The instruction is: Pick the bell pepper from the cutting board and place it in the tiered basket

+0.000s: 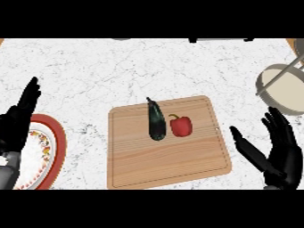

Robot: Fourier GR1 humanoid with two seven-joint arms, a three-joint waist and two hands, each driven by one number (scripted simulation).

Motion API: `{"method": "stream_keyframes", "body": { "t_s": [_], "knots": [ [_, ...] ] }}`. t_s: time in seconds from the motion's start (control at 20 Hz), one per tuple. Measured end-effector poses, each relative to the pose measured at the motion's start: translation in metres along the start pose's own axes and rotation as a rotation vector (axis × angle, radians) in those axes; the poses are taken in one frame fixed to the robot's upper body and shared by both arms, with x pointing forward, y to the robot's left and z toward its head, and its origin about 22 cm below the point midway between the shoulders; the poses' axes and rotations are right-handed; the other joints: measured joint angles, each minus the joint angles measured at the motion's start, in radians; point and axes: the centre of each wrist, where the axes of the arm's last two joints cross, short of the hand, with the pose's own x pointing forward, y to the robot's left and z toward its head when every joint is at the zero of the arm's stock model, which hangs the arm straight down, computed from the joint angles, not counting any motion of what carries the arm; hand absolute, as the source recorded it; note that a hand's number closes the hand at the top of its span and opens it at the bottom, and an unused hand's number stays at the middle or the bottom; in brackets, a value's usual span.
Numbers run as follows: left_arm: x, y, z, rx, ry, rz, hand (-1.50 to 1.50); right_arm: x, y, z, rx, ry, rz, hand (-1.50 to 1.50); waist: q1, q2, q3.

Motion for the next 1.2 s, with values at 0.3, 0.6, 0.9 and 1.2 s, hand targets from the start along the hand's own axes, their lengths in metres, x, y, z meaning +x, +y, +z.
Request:
{"method": "stream_keyframes", "body": {
  "t_s": [0.3,0.6,0.9,1.2],
  "knots": [
    [0.006,-0.011,0.000,-0.019,-0.014,-0.014,0.00,0.024,-0.025,0.019,0.119,0.046,0.236,-1.50,0.025,0.000,-0.005],
    [0.010,-0.015,-0.005,-0.036,-0.022,-0.022,0.00,0.067,-0.030,0.013,0.309,0.126,0.483,-1.50,0.045,0.004,-0.007],
    [0.007,-0.020,-0.006,-0.041,-0.030,-0.020,0.00,0.121,0.000,0.004,0.349,0.199,0.610,-1.50,0.055,0.004,-0.004],
    [0.009,-0.023,-0.005,-0.046,-0.034,-0.017,0.00,0.132,0.043,-0.006,0.406,0.248,0.650,-1.50,0.062,0.004,-0.002]
  ]
}}
